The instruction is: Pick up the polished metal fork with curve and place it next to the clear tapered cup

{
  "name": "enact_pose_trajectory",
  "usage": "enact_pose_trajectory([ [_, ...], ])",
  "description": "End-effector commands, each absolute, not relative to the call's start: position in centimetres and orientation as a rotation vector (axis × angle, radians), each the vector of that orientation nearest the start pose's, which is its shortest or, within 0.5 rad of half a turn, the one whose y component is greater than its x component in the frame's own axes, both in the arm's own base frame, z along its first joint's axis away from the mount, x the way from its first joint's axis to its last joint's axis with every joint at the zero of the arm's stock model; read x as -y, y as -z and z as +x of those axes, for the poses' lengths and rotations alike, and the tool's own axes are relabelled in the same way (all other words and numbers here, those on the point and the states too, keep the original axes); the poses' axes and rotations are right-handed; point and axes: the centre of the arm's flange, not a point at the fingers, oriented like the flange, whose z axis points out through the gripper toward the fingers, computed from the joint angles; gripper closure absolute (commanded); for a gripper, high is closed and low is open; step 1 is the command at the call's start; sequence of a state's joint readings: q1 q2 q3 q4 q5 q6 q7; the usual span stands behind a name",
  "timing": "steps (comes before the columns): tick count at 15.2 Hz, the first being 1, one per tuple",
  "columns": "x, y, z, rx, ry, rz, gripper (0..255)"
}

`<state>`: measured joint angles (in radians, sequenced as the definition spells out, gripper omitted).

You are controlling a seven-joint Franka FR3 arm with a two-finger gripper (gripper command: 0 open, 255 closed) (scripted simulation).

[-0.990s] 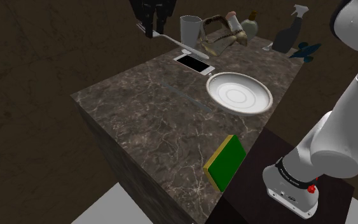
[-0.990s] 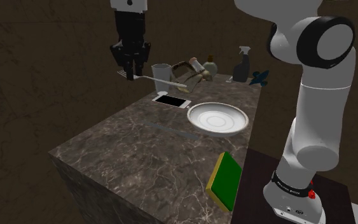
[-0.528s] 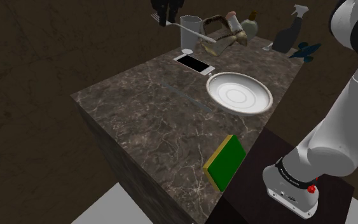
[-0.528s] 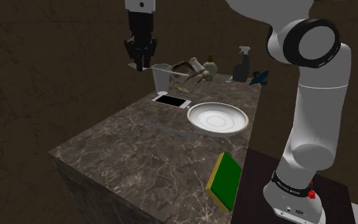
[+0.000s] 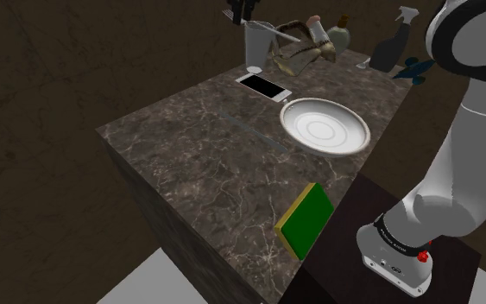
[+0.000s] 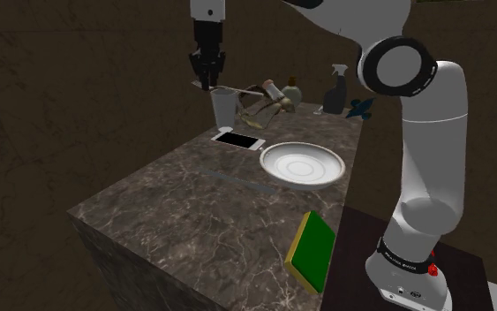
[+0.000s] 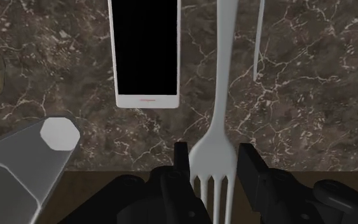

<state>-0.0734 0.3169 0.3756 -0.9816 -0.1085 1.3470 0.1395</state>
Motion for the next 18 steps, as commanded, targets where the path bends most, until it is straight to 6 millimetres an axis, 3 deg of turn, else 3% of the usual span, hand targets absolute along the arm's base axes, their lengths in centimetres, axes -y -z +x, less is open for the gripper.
enact_pose_trajectory([
  [1, -9.7, -69.8, 61.2, 0.179, 0.100, -3.112, 255],
  [5, -5.3, -69.8, 63.7, 0.179, 0.100, -3.112, 255],
  [18, -5.3, -63.0, 63.7, 0.179, 0.100, -3.112, 255],
])
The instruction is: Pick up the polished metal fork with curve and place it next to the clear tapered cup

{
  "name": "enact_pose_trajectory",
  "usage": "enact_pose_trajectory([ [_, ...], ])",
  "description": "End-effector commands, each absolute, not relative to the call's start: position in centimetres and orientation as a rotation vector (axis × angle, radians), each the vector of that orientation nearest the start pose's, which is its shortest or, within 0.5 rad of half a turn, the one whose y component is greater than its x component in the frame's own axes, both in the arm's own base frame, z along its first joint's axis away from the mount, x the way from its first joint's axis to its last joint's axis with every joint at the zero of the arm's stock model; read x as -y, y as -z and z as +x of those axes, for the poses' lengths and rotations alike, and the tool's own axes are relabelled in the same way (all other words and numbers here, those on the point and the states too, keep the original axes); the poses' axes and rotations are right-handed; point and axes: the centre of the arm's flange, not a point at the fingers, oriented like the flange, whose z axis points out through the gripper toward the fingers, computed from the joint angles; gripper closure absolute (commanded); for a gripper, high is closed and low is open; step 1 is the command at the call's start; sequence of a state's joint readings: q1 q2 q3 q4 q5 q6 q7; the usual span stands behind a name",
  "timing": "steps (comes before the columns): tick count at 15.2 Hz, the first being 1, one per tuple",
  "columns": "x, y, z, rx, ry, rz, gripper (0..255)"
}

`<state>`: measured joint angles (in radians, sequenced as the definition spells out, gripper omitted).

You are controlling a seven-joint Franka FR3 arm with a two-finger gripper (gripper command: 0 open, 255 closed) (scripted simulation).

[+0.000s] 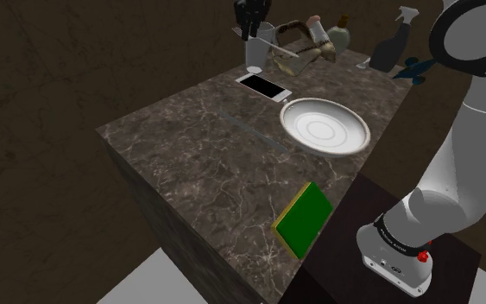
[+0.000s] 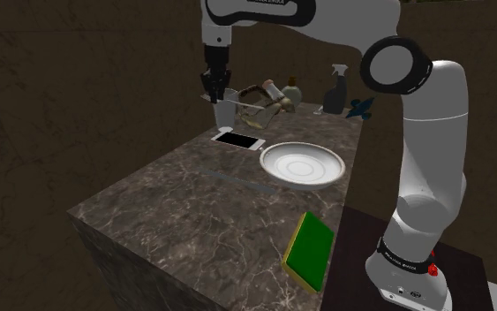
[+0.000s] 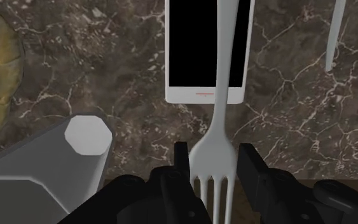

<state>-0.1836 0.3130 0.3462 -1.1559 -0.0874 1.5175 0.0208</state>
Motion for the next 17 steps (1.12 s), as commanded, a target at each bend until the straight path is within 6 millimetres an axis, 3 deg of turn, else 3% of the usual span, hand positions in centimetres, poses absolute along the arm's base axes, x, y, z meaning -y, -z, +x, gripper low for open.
enact_pose_trajectory([
  [1, -5.3, -62.4, 63.7, 0.179, 0.100, -3.112, 255],
  [17, -5.3, -54.0, 63.7, 0.179, 0.100, -3.112, 255],
])
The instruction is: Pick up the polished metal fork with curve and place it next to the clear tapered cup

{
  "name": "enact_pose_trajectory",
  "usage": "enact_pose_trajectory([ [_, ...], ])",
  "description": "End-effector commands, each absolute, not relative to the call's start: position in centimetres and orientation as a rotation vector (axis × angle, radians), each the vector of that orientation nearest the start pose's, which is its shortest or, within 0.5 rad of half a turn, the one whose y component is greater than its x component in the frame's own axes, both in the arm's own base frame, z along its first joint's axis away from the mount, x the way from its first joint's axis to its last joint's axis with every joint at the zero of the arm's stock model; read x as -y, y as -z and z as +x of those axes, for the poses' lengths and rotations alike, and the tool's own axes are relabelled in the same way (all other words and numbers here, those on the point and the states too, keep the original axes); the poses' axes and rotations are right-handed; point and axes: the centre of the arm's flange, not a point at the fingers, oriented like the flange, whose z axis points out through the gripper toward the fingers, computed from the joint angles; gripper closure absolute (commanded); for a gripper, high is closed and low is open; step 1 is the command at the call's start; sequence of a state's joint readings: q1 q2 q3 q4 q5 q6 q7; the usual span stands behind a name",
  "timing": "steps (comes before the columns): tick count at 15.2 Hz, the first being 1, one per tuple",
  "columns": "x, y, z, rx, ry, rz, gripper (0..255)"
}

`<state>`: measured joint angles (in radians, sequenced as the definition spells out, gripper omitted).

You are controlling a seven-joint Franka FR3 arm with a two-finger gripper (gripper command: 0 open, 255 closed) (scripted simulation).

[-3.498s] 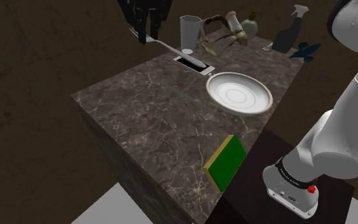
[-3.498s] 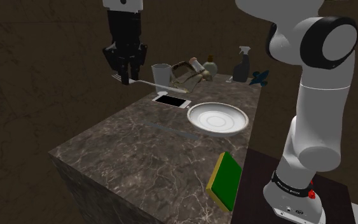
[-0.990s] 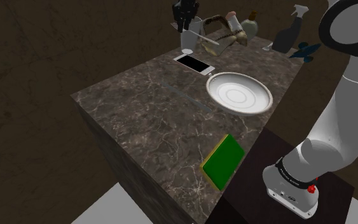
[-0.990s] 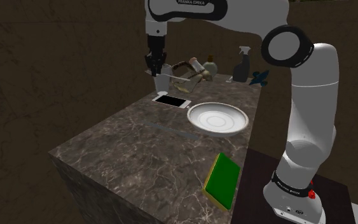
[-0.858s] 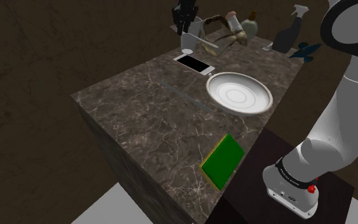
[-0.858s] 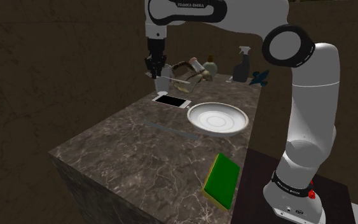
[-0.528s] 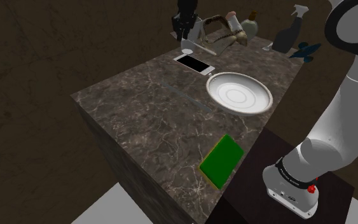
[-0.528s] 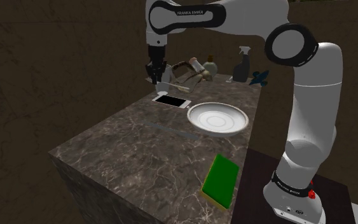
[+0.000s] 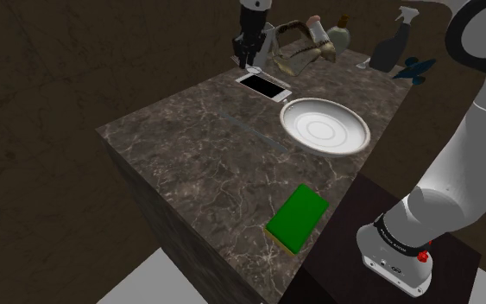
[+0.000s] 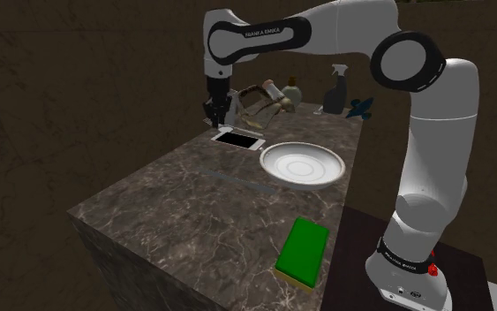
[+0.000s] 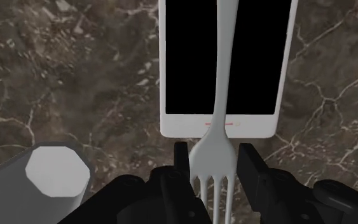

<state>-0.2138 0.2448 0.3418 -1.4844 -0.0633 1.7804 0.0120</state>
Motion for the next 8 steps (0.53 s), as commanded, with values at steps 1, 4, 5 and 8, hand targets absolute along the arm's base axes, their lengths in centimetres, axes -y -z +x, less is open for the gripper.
enact_pose_trajectory([
  [1, -5.3, -53.5, 63.7, 0.179, 0.100, -3.112, 255],
  [4, -5.3, -51.9, 63.7, 0.179, 0.100, -3.112, 255],
  [5, -5.3, -51.3, 63.7, 0.179, 0.100, -3.112, 255],
  [8, -5.3, -49.8, 63.7, 0.179, 0.100, -3.112, 255],
])
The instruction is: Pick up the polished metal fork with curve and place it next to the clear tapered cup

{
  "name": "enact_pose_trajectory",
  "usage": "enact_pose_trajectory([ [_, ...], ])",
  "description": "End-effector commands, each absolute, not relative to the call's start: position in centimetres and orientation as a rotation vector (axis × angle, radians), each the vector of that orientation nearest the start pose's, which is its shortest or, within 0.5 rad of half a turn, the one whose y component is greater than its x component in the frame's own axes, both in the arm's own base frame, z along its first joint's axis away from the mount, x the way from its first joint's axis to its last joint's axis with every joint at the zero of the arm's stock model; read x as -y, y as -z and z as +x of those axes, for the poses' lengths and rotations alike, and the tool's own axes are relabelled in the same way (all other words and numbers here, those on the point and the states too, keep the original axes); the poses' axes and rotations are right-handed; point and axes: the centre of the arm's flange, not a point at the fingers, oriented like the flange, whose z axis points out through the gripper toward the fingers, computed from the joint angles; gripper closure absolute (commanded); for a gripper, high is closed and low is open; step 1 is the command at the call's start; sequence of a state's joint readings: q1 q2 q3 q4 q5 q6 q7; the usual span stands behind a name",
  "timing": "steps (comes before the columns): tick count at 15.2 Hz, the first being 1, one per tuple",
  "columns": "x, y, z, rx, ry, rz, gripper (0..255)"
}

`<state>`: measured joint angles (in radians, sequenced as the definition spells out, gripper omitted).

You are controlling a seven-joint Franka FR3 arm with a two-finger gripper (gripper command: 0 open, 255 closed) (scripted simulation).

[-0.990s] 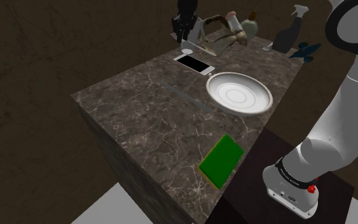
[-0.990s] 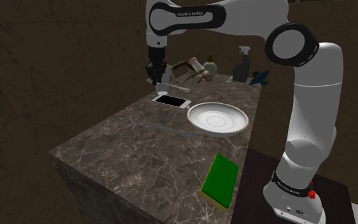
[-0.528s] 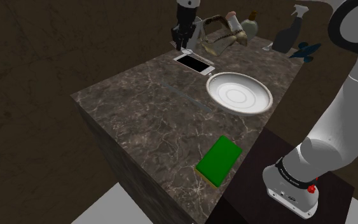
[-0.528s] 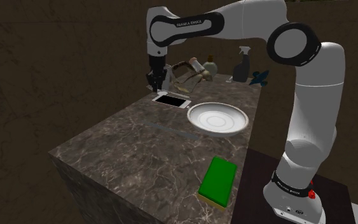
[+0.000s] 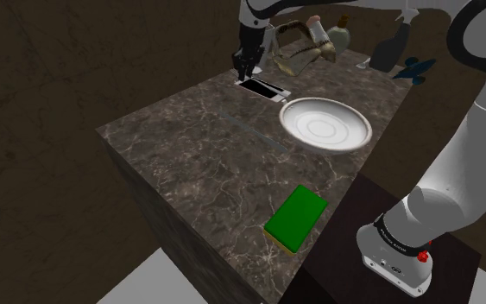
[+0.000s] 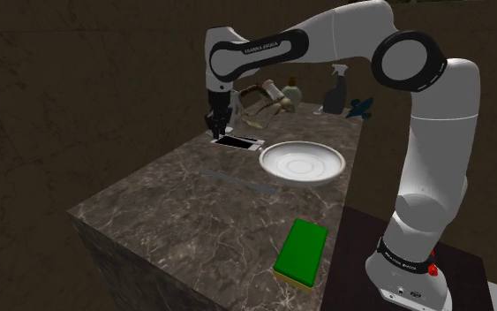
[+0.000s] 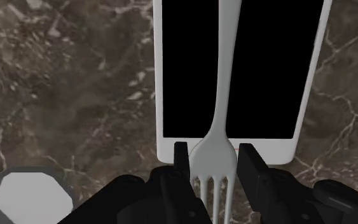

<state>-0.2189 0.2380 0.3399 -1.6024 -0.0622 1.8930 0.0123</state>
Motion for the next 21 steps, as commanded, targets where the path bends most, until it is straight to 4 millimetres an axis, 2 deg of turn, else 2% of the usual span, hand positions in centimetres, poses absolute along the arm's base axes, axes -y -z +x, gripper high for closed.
enact_pose_trajectory([
  [1, -5.3, -49.2, 63.7, 0.179, 0.100, -3.112, 255],
  [6, -5.3, -46.8, 63.7, 0.179, 0.100, -3.112, 255],
  [13, -5.3, -46.8, 63.7, 0.179, 0.100, -3.112, 255],
  [14, -5.3, -46.9, 63.7, 0.179, 0.100, -3.112, 0],
  [19, -5.3, -46.8, 63.7, 0.179, 0.100, -3.112, 0],
  [21, -5.2, -49.5, 63.5, 0.179, 0.100, -3.112, 0],
])
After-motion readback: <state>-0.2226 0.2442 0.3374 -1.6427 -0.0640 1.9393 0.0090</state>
